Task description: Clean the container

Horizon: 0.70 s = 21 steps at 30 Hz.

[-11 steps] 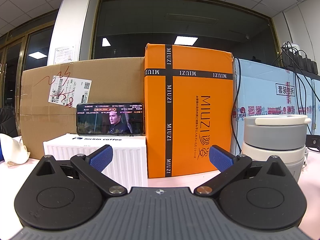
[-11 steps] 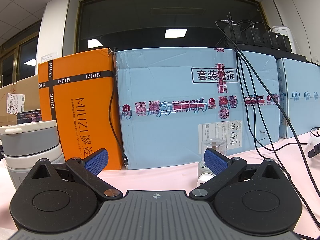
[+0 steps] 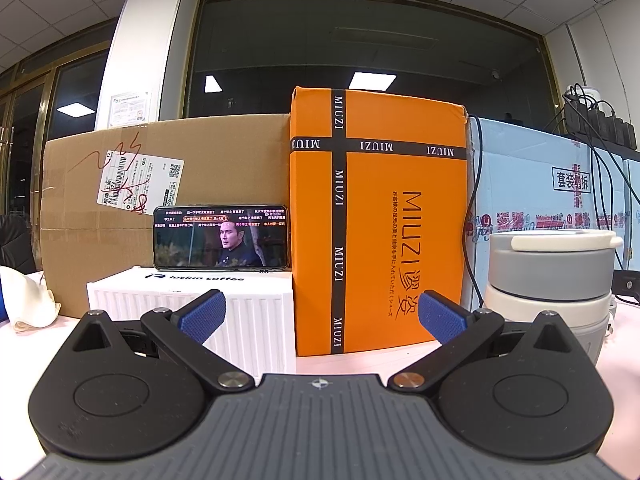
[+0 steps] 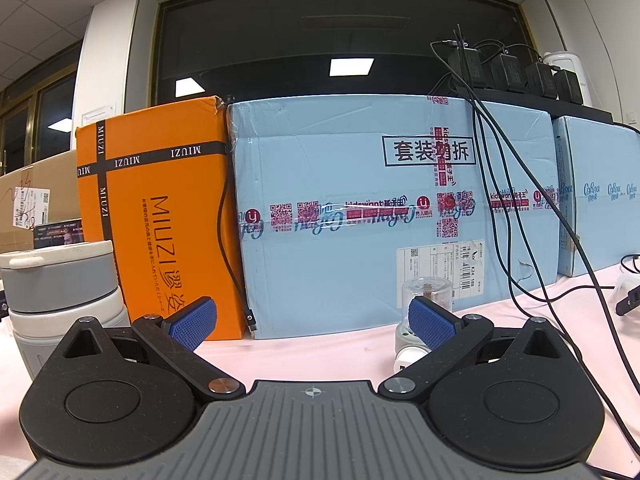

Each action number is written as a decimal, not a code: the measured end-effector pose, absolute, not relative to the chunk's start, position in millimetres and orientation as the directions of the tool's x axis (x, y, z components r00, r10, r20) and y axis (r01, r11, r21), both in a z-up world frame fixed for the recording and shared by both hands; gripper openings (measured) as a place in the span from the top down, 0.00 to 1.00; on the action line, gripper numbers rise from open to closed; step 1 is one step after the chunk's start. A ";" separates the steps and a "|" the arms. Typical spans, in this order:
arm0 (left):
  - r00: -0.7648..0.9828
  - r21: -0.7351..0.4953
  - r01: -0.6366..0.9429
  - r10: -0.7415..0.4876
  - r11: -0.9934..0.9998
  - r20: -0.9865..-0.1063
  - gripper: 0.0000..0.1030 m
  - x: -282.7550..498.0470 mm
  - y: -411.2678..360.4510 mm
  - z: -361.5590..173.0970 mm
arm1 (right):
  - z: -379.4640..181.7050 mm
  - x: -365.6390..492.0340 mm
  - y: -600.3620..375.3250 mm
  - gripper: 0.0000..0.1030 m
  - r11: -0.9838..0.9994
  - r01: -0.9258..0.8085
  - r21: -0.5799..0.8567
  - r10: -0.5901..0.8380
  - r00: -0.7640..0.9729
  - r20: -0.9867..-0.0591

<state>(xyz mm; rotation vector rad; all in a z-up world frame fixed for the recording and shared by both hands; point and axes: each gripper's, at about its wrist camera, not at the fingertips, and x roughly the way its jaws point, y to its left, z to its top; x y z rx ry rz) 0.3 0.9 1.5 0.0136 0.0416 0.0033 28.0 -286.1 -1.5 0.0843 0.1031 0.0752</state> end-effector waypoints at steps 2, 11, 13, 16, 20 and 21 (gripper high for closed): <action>0.999 0.013 -0.004 0.004 1.000 -0.042 0.00 0.4 1.1 1.7 | -1.5 28.1 -286.1 0.00 0.994 -0.071 0.089 0.079 0.992 -0.098; 0.999 0.017 -0.003 0.004 1.000 -0.038 0.00 0.2 -0.7 0.6 | -1.9 28.5 -285.6 0.00 0.994 -0.070 0.088 0.079 0.992 -0.102; 0.999 0.017 -0.003 0.004 1.000 -0.038 0.00 0.2 -0.4 0.7 | -2.0 27.9 -285.0 0.00 0.994 -0.070 0.088 0.079 0.992 -0.102; 0.999 0.018 -0.003 0.004 1.000 -0.038 0.00 0.3 -0.8 0.4 | -2.2 28.4 -284.9 0.00 0.994 -0.070 0.088 0.079 0.992 -0.102; 0.999 0.018 -0.004 0.004 1.000 -0.039 0.00 0.6 -0.6 0.4 | -2.7 28.4 -284.8 0.00 0.994 -0.070 0.088 0.079 0.992 -0.102; 0.999 0.018 -0.004 0.004 1.000 -0.039 0.00 0.7 -0.6 0.5 | -2.6 28.2 -284.9 0.00 0.994 -0.070 0.088 0.079 0.992 -0.102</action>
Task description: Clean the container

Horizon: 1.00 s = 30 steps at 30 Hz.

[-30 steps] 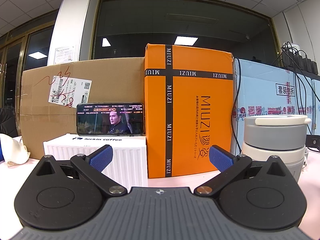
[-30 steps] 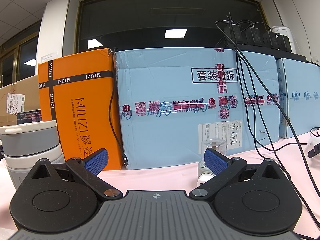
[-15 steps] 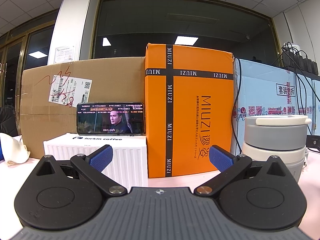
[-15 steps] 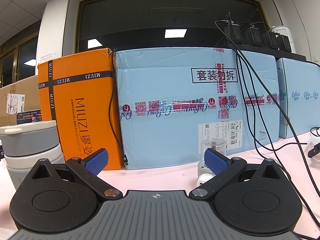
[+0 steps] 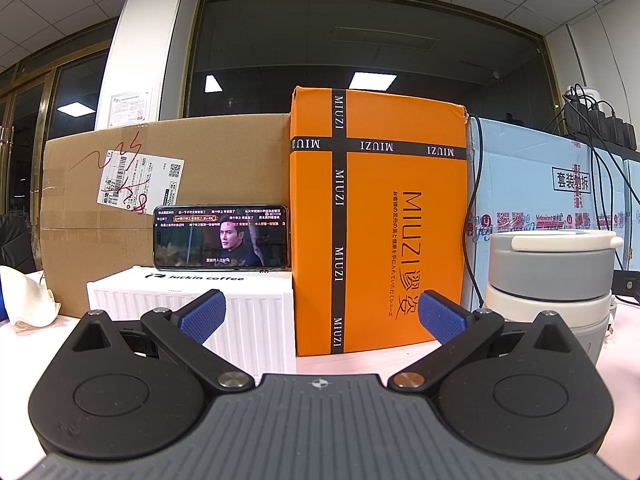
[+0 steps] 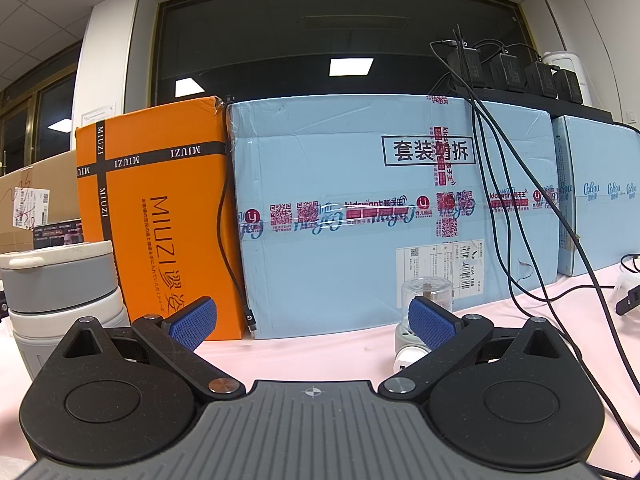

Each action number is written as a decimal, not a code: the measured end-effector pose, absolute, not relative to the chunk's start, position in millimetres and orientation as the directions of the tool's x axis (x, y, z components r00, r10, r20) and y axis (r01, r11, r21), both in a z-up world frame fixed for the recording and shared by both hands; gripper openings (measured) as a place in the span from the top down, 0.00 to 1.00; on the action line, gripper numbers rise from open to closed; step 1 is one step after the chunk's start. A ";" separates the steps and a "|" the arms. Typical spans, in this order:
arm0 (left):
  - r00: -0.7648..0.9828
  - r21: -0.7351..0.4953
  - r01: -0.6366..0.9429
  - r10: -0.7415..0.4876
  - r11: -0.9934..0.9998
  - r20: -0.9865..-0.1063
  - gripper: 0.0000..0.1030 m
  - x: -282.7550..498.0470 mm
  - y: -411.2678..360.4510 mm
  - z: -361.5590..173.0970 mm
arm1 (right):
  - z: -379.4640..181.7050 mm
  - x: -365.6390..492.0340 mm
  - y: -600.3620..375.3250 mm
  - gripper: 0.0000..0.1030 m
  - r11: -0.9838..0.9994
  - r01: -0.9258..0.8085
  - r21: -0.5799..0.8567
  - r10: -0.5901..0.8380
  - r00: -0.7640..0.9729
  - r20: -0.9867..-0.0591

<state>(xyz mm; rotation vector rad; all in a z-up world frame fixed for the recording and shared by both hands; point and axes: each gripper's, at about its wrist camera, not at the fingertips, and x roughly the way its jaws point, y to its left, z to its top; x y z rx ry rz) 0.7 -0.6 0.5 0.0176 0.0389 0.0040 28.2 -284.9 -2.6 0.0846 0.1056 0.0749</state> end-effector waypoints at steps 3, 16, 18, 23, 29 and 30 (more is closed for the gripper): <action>0.999 0.018 -0.004 0.005 1.000 -0.039 0.00 0.6 -0.9 0.6 | -2.0 28.0 -285.7 0.00 0.994 -0.070 0.088 0.079 0.992 -0.102; 0.999 0.021 -0.004 0.005 1.000 -0.038 0.00 1.4 -1.7 0.7 | -1.9 26.9 -284.1 0.00 0.994 -0.076 0.078 0.084 0.991 -0.104; 0.999 0.021 -0.004 0.005 1.000 -0.035 0.00 1.1 -1.6 0.5 | -1.9 26.7 -283.3 0.00 0.994 -0.080 0.073 0.087 0.991 -0.104; 1.000 0.021 -0.006 0.006 1.000 -0.030 0.00 0.6 -1.8 0.8 | -2.1 26.7 -280.6 0.00 0.994 -0.096 0.060 0.102 0.989 -0.109; 1.000 0.009 -0.004 0.004 1.000 -0.025 0.00 -0.3 0.3 0.9 | -2.7 29.7 -276.8 0.00 0.991 -0.129 0.047 0.134 0.980 -0.144; 1.000 0.007 -0.003 0.003 1.000 -0.026 0.00 -0.4 0.7 0.9 | -3.0 30.6 -276.9 0.00 0.990 -0.132 0.050 0.138 0.979 -0.152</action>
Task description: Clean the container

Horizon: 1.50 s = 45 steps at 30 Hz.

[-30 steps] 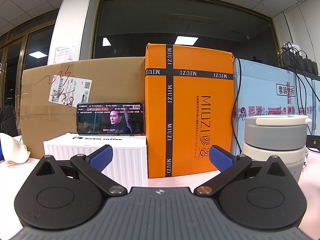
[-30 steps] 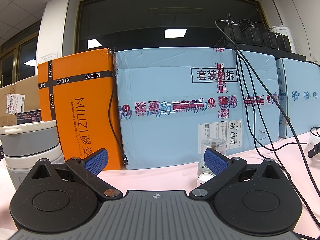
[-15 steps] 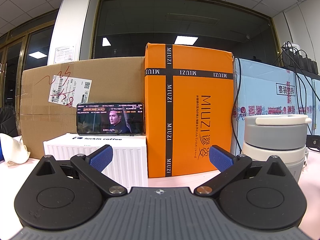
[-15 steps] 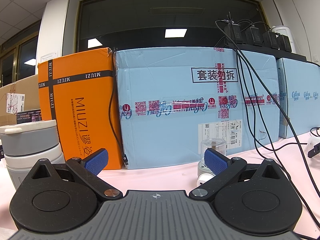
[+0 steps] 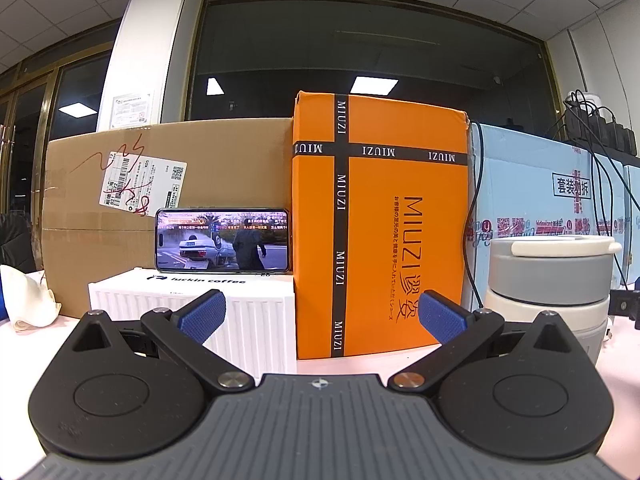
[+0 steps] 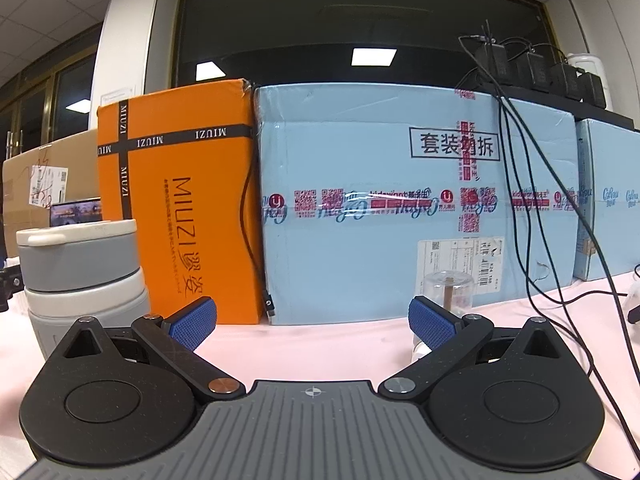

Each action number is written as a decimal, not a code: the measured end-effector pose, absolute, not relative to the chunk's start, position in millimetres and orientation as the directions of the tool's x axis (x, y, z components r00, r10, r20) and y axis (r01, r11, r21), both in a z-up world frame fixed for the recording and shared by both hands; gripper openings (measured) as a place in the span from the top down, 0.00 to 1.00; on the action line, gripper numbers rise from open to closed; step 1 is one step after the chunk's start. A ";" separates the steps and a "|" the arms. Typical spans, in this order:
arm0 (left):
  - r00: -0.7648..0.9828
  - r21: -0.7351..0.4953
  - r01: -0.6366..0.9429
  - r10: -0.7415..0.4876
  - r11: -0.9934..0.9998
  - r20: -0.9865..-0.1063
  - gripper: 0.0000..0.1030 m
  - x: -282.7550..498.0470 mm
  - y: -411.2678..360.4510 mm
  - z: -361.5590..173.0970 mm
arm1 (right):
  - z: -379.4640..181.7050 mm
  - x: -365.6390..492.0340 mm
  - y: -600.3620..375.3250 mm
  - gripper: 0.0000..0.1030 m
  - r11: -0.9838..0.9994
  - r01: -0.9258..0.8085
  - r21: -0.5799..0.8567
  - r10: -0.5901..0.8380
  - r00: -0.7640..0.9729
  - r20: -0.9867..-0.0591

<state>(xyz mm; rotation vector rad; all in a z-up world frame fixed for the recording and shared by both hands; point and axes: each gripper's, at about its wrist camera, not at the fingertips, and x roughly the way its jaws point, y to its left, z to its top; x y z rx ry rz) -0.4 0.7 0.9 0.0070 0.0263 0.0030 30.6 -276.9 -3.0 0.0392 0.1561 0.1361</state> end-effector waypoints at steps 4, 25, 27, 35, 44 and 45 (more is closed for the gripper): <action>1.000 0.004 0.005 -0.005 1.000 -0.028 0.00 -0.4 1.2 1.2 | -3.6 32.6 -277.5 0.00 0.986 -0.154 0.062 0.163 0.971 -0.175; 0.884 -0.018 0.357 -0.343 0.934 -0.318 0.00 1.7 22.4 -0.7 | 3.2 -6.8 -274.3 0.00 0.811 -0.581 0.074 0.580 0.781 -0.229; 0.859 -0.009 0.382 -0.358 0.924 -0.366 0.00 5.5 22.4 -4.8 | 5.3 -14.2 -270.6 0.00 0.766 -0.640 0.058 0.632 0.736 -0.243; 0.798 -0.008 0.436 -0.391 0.900 -0.458 0.00 10.8 19.4 -16.4 | 7.6 -37.7 -239.5 0.00 0.618 -0.786 0.030 0.733 0.561 -0.383; 0.786 -0.047 0.415 -0.384 0.909 -0.484 0.00 13.2 33.3 -18.6 | 0.5 -40.9 -189.2 0.03 0.564 -0.825 -0.021 0.709 0.498 -0.500; 0.784 -0.049 0.417 -0.386 0.908 -0.487 0.00 13.5 33.0 -19.3 | 0.9 -40.4 -186.6 0.03 0.579 -0.815 -0.032 0.696 0.514 -0.501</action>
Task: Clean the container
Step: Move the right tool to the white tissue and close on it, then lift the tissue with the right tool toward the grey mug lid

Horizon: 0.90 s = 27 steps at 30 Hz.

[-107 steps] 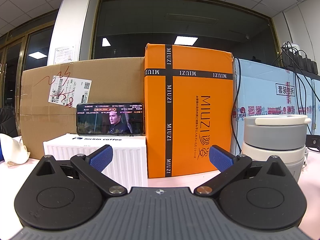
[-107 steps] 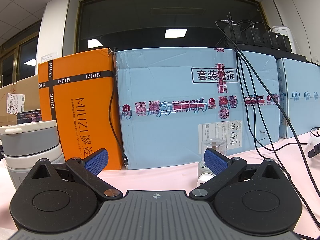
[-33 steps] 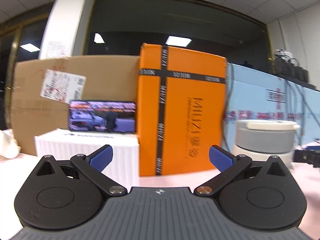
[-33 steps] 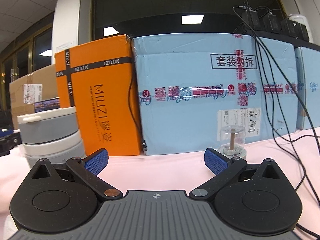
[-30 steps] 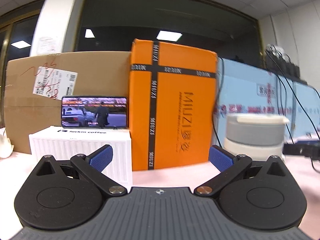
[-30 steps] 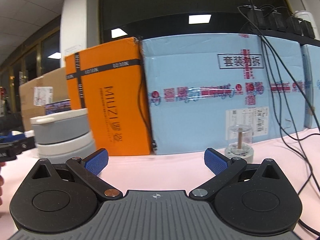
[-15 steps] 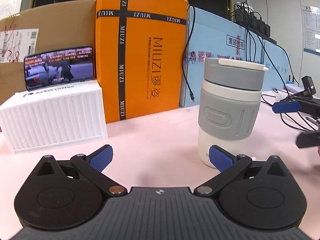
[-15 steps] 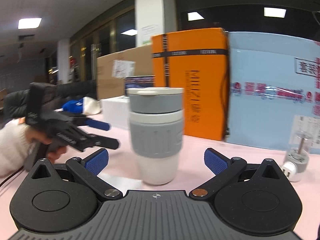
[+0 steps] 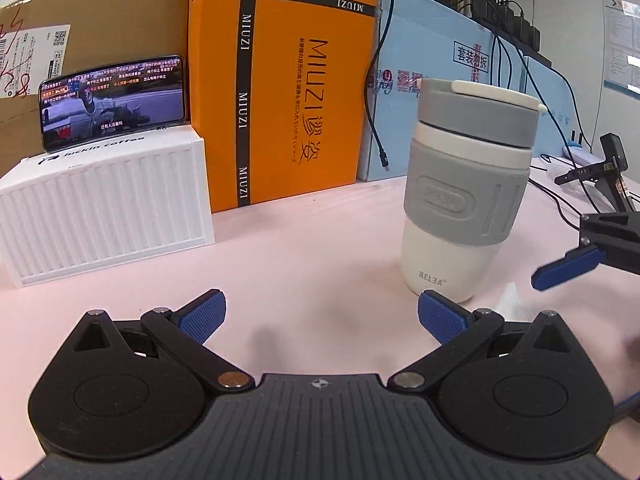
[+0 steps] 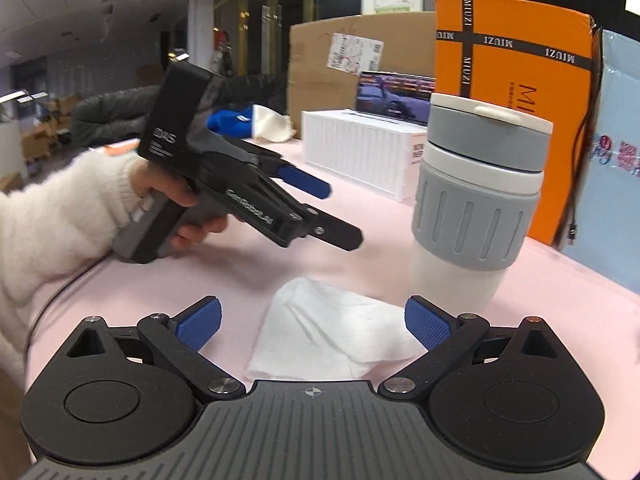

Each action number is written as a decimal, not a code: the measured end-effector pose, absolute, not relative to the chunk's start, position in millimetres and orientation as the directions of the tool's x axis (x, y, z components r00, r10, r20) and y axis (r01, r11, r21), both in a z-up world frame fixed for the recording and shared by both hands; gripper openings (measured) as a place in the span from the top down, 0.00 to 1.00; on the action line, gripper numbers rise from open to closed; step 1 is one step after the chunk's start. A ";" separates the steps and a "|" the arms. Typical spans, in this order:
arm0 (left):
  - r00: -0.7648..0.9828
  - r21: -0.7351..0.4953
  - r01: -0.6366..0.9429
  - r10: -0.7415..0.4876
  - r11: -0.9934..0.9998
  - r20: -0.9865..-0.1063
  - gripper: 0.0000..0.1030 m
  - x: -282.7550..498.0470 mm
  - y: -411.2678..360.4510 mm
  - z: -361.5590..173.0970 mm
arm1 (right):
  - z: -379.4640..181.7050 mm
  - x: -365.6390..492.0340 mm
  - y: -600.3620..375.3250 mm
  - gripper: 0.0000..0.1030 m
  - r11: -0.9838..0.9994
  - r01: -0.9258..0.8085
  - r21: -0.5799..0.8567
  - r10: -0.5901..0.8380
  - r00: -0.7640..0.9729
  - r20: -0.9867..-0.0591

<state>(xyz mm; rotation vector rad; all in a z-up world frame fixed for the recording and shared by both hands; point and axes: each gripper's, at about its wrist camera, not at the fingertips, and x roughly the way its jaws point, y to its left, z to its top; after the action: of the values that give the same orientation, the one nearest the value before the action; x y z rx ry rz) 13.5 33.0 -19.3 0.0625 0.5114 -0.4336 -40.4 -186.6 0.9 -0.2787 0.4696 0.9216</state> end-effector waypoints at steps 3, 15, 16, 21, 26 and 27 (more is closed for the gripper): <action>0.777 -0.048 0.416 -0.382 0.908 -0.500 0.00 15.4 31.8 -21.3 | 2.3 -35.3 -184.3 0.04 0.609 -0.793 0.002 0.683 0.523 -0.511; 0.773 -0.042 0.419 -0.381 0.907 -0.507 0.00 15.8 29.9 -22.4 | -7.9 -12.0 -178.5 0.15 0.702 -0.701 0.123 0.625 0.525 -0.577; 0.772 -0.042 0.423 -0.384 0.905 -0.506 0.00 15.3 29.6 -22.2 | -8.8 -10.1 -177.9 0.15 0.706 -0.695 0.133 0.624 0.523 -0.581; 0.769 -0.041 0.429 -0.388 0.902 -0.508 0.00 15.0 29.0 -22.1 | -14.1 -13.6 -170.8 0.26 0.706 -0.689 0.163 0.631 0.507 -0.587; 0.772 -0.053 0.422 -0.389 0.905 -0.502 0.00 15.2 32.1 -21.7 | -13.6 -22.2 -164.9 0.60 0.756 -0.651 0.069 0.555 0.581 -0.595; 0.773 -0.054 0.422 -0.390 0.905 -0.501 0.00 15.2 32.5 -21.5 | -13.9 -22.5 -166.5 0.69 0.764 -0.643 0.059 0.545 0.592 -0.594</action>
<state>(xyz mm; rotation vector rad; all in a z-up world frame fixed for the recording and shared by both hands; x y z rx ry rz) 15.2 32.5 -21.5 0.0623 0.5291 -0.4399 -22.5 -166.5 -13.9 -0.1685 0.6311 0.6943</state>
